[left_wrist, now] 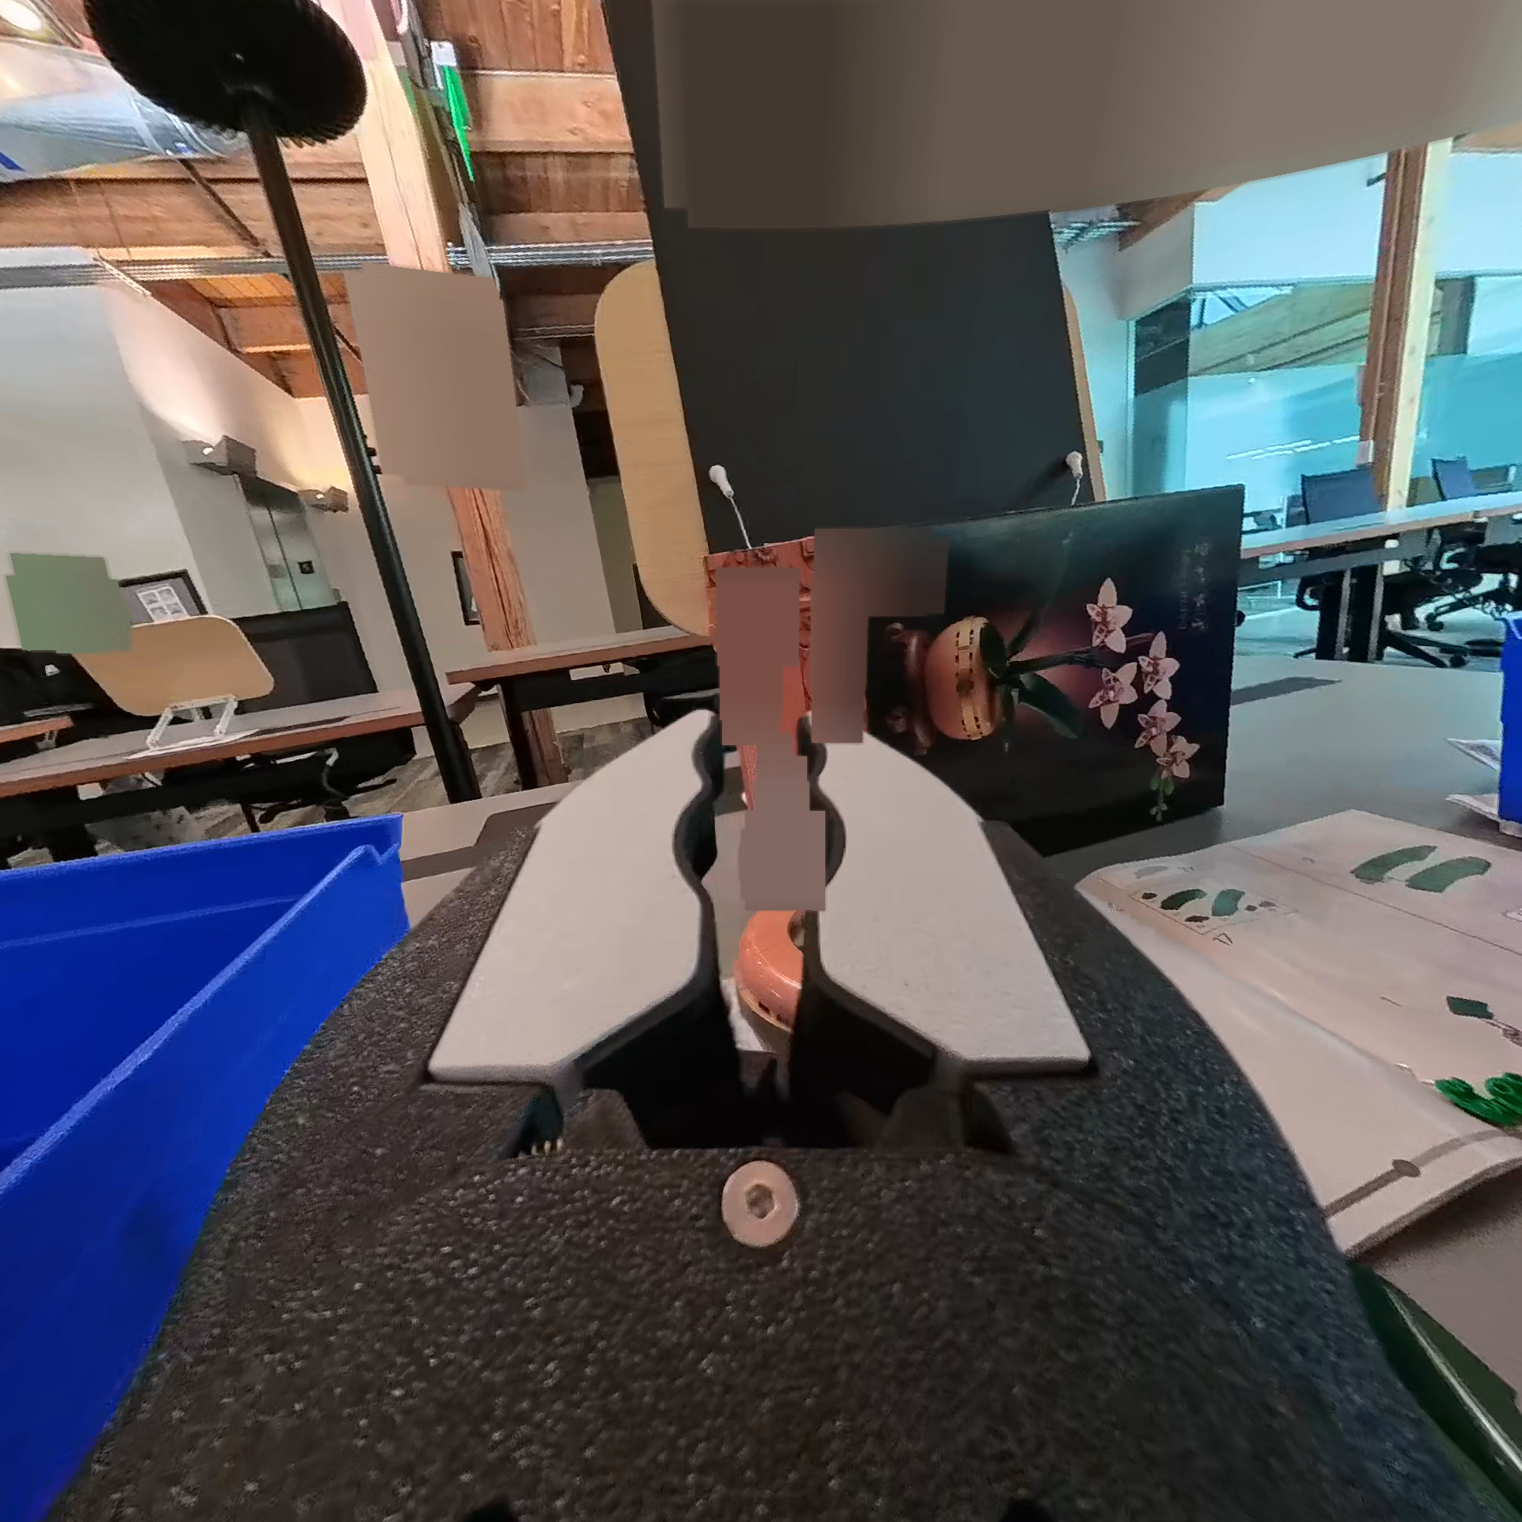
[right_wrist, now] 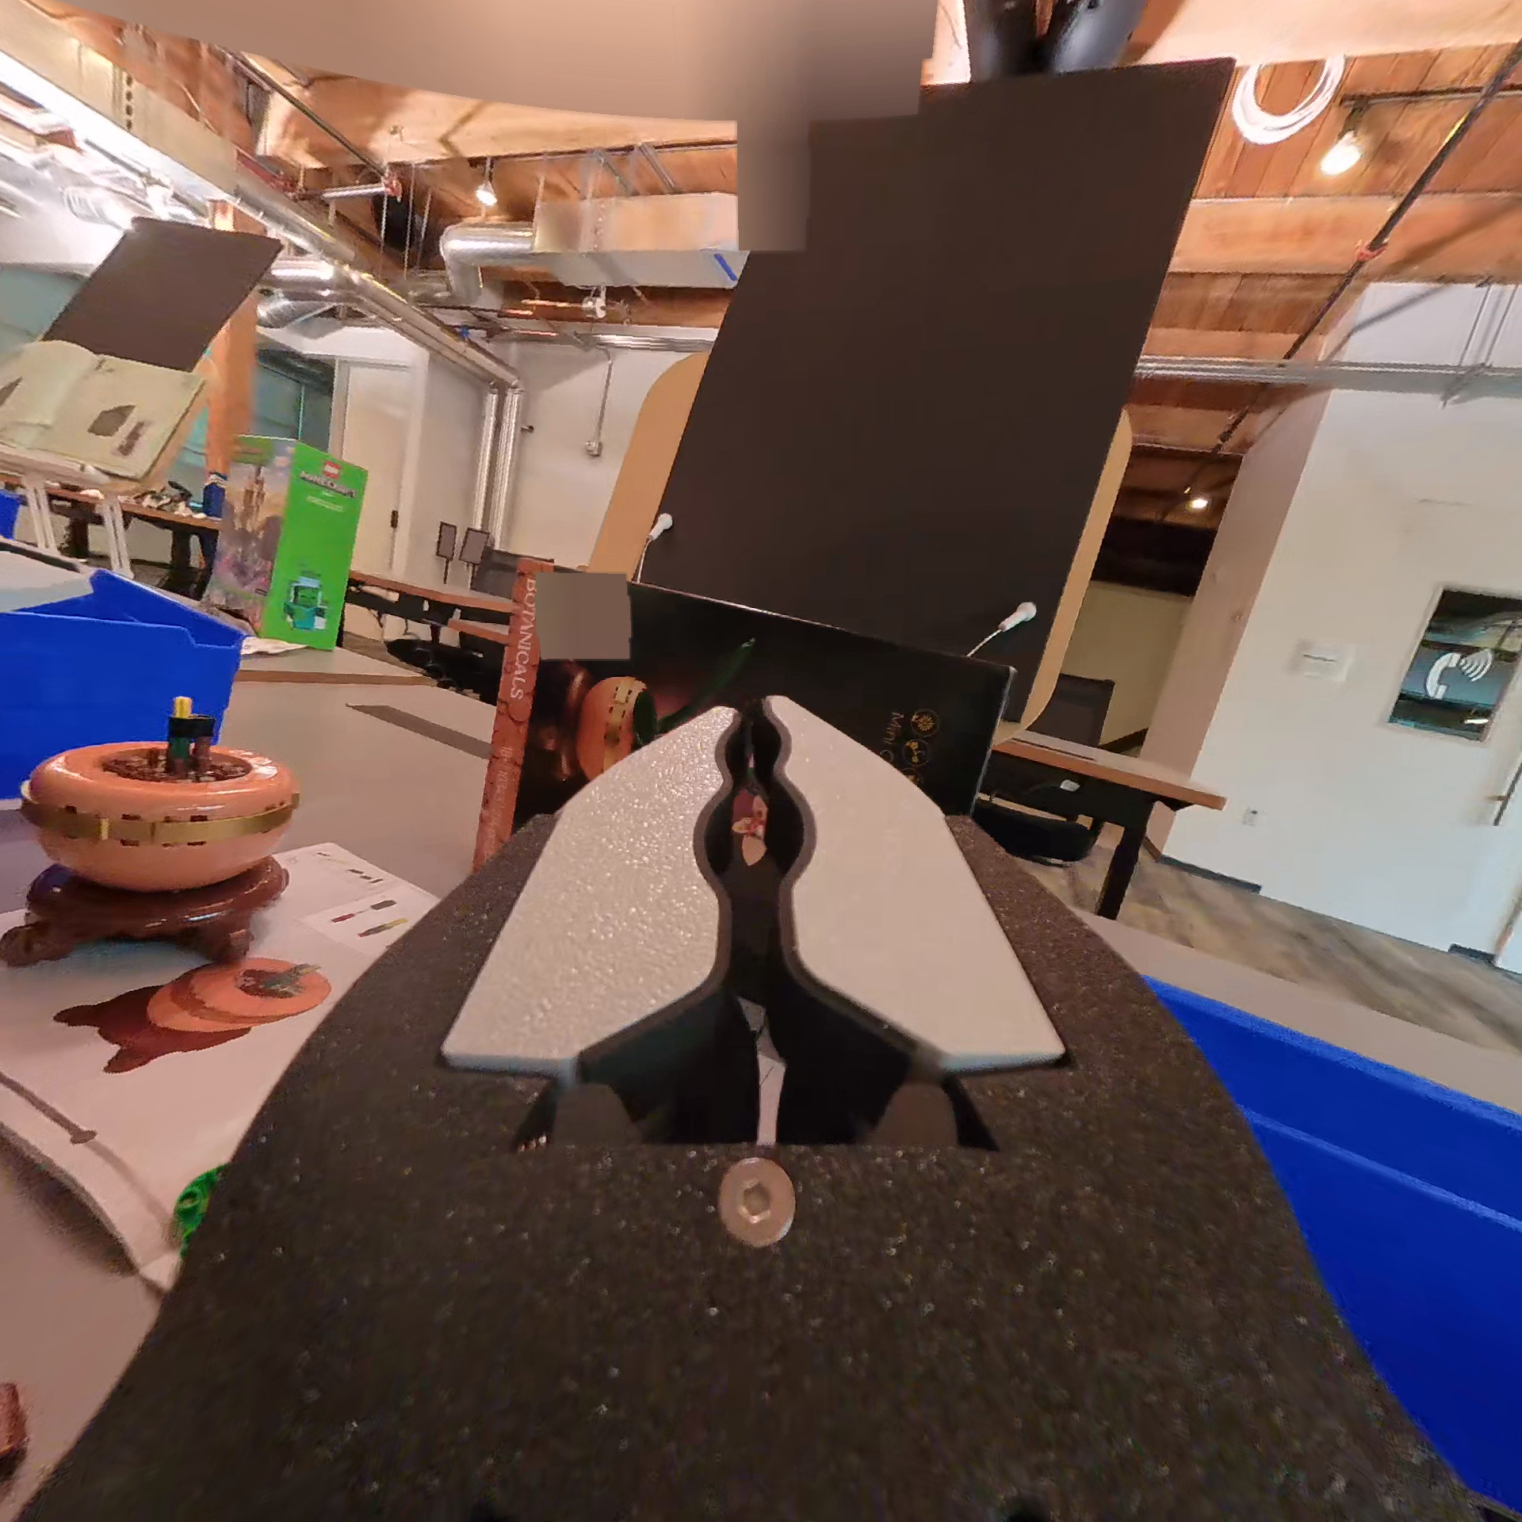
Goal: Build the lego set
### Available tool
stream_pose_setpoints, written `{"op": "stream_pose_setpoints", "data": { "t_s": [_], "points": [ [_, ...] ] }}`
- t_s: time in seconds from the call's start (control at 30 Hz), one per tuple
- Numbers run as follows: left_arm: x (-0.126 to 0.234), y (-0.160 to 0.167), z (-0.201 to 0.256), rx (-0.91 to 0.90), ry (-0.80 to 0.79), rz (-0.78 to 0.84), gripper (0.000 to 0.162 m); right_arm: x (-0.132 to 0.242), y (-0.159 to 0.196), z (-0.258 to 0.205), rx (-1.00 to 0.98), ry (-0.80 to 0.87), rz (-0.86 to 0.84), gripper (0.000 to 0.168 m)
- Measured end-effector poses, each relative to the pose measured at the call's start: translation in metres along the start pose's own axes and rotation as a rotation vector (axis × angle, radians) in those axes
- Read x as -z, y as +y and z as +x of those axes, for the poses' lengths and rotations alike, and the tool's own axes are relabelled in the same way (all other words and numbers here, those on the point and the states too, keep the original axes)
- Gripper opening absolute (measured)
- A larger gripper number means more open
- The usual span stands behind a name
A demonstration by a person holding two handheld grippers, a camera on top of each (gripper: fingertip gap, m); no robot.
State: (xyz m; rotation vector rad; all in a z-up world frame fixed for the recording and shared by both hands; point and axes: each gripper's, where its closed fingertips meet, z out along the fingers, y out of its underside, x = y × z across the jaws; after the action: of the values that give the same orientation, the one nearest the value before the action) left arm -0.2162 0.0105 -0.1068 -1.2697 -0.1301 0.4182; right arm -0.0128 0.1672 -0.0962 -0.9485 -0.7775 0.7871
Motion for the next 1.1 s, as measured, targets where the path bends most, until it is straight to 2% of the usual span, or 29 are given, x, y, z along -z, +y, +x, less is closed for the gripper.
{"op": "stream_pose_setpoints", "data": {
  "t_s": [0.03,0.07,0.1,0.17,0.23,0.3,0.47,0.5,0.53,0.57,0.77,0.8,0.87,0.97,1.07,1.1],
  "points": [
    [0.000,0.001,0.001,0.008,0.007,-0.005,0.016,0.000,0.000,0.001,0.007,0.010,0.013,0.006],
    [0.000,0.002,0.005,0.016,0.041,-0.021,0.001,-0.001,0.001,0.001,0.013,0.016,0.021,0.015],
    [0.000,0.003,0.011,0.028,0.090,-0.038,0.000,-0.002,0.001,0.001,0.020,0.021,0.021,0.027],
    [-0.001,0.004,0.014,0.025,0.102,-0.046,0.000,-0.003,0.002,0.002,0.047,0.033,0.017,0.040],
    [-0.001,0.004,0.012,0.003,0.084,-0.039,0.000,-0.003,0.003,-0.002,0.074,0.020,0.006,0.033],
    [-0.001,0.004,0.009,-0.005,0.058,-0.036,0.002,-0.002,0.003,-0.008,0.082,-0.019,-0.004,0.000],
    [0.000,0.002,0.007,0.000,0.040,-0.024,0.016,-0.005,0.012,-0.010,0.021,-0.052,-0.061,0.001],
    [0.000,0.002,0.008,0.004,0.047,-0.025,0.014,-0.005,0.014,-0.010,0.013,-0.051,-0.071,0.002],
    [0.001,0.003,0.011,0.011,0.073,-0.029,0.001,-0.006,0.017,-0.011,0.002,-0.061,-0.085,0.003],
    [0.001,0.003,0.017,0.027,0.115,-0.037,0.000,-0.007,0.020,-0.012,-0.009,-0.075,-0.103,0.005],
    [0.002,-0.001,0.017,0.081,0.124,-0.020,0.000,-0.009,0.017,-0.016,0.019,-0.082,-0.067,0.041],
    [0.002,-0.001,0.017,0.091,0.124,-0.020,0.000,-0.009,0.019,-0.014,0.026,-0.072,-0.081,0.041],
    [0.003,-0.004,0.018,0.114,0.127,-0.006,0.002,-0.004,0.016,-0.016,-0.008,-0.100,-0.115,0.000],
    [0.004,-0.007,0.023,0.136,0.149,-0.002,0.006,0.003,0.005,-0.029,-0.128,-0.178,-0.170,0.000],
    [0.007,-0.005,0.035,0.114,0.204,-0.031,0.015,0.019,0.011,-0.051,-0.174,-0.295,-0.296,0.004],
    [0.009,-0.002,0.039,0.092,0.221,-0.041,0.008,0.027,0.016,-0.060,-0.191,-0.349,-0.365,0.011]
  ]
}}
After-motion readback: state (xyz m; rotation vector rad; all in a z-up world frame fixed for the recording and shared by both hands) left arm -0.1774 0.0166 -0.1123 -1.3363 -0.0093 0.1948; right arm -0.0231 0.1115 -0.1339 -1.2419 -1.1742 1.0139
